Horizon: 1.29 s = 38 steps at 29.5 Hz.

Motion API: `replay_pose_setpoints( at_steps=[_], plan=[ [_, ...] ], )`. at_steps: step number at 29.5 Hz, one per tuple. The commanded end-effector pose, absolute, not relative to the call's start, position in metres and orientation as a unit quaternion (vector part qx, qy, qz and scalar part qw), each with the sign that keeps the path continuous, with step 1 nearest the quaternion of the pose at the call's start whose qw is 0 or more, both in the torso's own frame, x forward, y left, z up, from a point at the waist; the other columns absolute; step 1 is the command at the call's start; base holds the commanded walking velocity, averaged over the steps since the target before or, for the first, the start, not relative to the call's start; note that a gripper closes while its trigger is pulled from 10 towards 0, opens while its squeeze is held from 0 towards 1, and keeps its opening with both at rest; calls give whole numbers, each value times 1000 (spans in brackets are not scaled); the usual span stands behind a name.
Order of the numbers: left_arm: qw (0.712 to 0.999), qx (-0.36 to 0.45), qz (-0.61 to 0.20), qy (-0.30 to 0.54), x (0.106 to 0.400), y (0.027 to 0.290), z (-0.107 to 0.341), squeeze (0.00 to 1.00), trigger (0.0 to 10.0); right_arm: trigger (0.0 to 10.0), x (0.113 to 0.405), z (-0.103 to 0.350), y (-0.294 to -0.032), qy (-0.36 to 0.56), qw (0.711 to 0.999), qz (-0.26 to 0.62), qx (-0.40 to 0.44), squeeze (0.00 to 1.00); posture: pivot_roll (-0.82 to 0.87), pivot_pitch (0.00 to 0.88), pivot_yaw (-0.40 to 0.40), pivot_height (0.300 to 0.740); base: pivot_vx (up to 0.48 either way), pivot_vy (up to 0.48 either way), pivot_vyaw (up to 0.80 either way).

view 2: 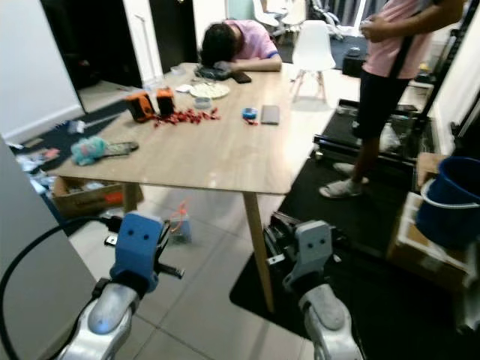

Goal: Hang keys on a hook

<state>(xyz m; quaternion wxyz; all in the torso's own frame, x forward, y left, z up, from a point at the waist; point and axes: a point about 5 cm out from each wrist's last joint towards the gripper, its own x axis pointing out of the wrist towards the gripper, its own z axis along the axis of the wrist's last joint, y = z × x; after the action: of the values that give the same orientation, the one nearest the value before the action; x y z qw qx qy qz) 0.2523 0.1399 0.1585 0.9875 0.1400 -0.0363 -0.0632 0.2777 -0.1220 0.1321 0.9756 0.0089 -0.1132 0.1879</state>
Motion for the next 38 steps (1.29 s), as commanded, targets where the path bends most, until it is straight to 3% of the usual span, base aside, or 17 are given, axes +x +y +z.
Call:
replay_pose_setpoints(
  at_steps=[1, 17, 38],
  plan=[
    [987, 140, -66, -42, 252, 138, 160, 0, 10000, 10000, 277, 132, -119, -113, 974, 195, 10, 0, 102, 84, -16, 740, 0, 0, 0],
    [986, 148, -68, -38, 252, 137, 158, 0, 10000, 10000, 278, 131, -118, -110, 974, 199, -5, 0, 103, 83, -16, 740, 0, 0, 0],
    [985, 154, -69, -34, 255, 137, 157, 0, 10000, 10000, 279, 132, -117, -112, 973, 203, 5, 0, 95, 77, -12, 740, 0, 0, 746]
  ],
)
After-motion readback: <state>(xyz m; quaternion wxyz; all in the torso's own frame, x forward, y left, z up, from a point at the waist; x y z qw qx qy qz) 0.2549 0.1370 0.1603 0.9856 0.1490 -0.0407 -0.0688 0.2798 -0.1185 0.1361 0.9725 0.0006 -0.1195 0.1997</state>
